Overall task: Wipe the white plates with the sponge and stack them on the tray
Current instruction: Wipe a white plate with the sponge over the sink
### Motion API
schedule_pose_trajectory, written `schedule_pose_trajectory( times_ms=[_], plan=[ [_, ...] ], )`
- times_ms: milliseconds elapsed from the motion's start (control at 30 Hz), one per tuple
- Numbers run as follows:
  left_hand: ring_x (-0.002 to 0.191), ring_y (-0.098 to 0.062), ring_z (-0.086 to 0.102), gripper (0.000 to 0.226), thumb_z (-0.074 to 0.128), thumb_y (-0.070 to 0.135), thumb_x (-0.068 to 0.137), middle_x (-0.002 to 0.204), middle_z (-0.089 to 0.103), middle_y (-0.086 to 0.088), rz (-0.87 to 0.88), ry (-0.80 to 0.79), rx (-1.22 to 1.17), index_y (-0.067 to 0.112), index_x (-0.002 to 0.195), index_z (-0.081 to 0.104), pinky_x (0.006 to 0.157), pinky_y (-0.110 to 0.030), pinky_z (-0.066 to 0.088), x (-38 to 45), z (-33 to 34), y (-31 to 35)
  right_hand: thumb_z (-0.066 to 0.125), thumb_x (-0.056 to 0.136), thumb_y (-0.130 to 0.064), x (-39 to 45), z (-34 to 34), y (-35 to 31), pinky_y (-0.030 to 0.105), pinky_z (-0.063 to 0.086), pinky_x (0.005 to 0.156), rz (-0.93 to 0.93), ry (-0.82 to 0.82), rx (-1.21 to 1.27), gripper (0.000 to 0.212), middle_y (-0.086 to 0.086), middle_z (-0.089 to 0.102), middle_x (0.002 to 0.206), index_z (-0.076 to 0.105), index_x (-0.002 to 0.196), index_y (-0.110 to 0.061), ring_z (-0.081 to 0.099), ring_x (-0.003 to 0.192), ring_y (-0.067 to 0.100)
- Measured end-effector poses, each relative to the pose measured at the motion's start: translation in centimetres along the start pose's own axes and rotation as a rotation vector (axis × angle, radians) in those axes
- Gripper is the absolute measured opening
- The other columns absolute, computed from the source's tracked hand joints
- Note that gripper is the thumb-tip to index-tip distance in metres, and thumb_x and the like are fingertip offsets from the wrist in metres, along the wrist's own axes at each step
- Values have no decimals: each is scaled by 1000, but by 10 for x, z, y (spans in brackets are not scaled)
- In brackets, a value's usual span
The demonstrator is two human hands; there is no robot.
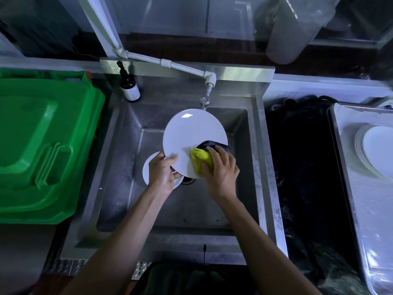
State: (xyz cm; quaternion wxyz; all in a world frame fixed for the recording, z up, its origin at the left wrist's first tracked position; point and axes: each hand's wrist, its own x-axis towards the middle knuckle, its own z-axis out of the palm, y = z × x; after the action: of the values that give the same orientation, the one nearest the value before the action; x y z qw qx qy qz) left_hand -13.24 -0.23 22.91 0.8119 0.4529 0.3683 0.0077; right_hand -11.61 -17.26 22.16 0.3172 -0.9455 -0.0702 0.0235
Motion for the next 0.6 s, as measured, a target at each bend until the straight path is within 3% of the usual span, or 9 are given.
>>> schedule_pose_trajectory(
  times_ms=[100, 300, 600],
  plan=[
    [91, -26, 73, 23, 63, 0, 89, 103, 76, -6, -1, -16, 70, 18, 97, 75, 67, -45, 61, -6, 0, -1, 57, 95, -36, 17, -8, 11, 55, 31, 107, 30, 0, 1, 51, -6, 39, 153, 46, 145, -31, 30, 138, 25],
    [69, -24, 70, 35, 61, -8, 85, 87, 76, -3, 19, -58, 262, 22, 85, 78, 65, -47, 59, -17, 7, -6, 56, 96, -39, 49, -25, 31, 53, 28, 109, 13, -20, -14, 52, -6, 37, 153, 44, 146, -30, 27, 140, 24],
    [74, -25, 73, 33, 65, -11, 79, 91, 77, -5, -20, -140, 339, 11, 101, 75, 56, -35, 56, -27, 29, -18, 54, 97, -37, 66, -43, 29, 53, 27, 108, -103, -10, -35, 53, -6, 39, 152, 42, 148, -27, 27, 139, 23]
  ],
)
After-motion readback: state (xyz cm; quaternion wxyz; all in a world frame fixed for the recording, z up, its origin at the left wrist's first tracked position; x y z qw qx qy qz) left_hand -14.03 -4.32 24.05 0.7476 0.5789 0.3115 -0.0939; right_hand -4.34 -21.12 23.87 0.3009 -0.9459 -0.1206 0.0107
